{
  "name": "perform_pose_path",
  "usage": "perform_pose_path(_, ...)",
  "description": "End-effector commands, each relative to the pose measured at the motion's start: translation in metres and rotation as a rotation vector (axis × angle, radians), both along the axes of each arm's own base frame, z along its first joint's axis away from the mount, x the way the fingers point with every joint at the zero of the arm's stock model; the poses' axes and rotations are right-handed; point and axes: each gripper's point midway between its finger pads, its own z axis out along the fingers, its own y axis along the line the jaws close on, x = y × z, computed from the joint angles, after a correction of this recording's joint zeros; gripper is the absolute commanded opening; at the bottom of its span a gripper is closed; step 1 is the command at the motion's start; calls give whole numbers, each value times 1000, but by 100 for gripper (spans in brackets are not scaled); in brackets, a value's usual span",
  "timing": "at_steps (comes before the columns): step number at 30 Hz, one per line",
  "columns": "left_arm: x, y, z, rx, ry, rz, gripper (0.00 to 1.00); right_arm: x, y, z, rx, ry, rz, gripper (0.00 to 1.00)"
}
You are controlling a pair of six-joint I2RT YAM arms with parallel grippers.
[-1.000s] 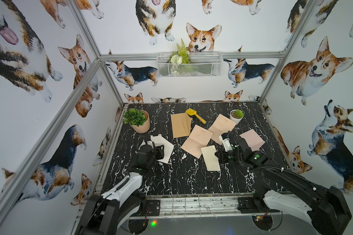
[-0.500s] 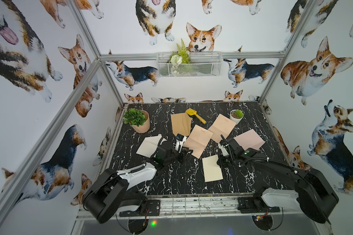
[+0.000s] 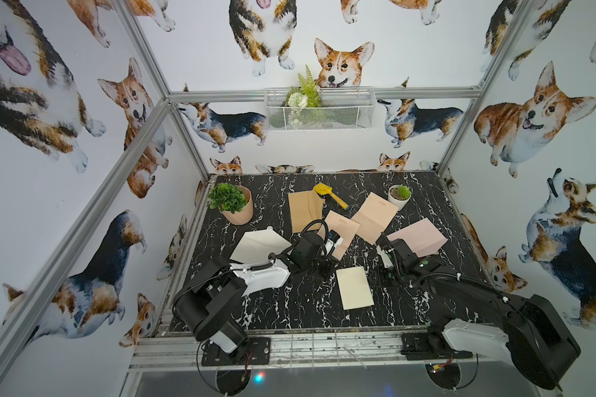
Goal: Take the letter paper out of the envelope
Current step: Place the letter paper at the center of the board, then unfold the letter paper at the center of the board.
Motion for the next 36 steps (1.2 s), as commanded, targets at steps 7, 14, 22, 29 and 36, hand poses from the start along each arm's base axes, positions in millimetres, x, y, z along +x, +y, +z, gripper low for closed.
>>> perform_pose_path(7,-38,6,-37,127,82,-40,18,6,27,8,154,-21,25,44)
perform_pose_path(14,-49,-4,-56,181,128,-98,11,4,28,-4,163,7,17,44)
perform_pose_path(22,-49,-1,-68,234,140,-97,7,8,33,-6,191,4,9,42)
perform_pose_path(29,-51,-3,-73,244,153,-104,4,10,41,-5,214,22,18,36)
perform_pose_path(36,-50,-4,-73,248,155,-103,3,13,47,1,259,18,10,27)
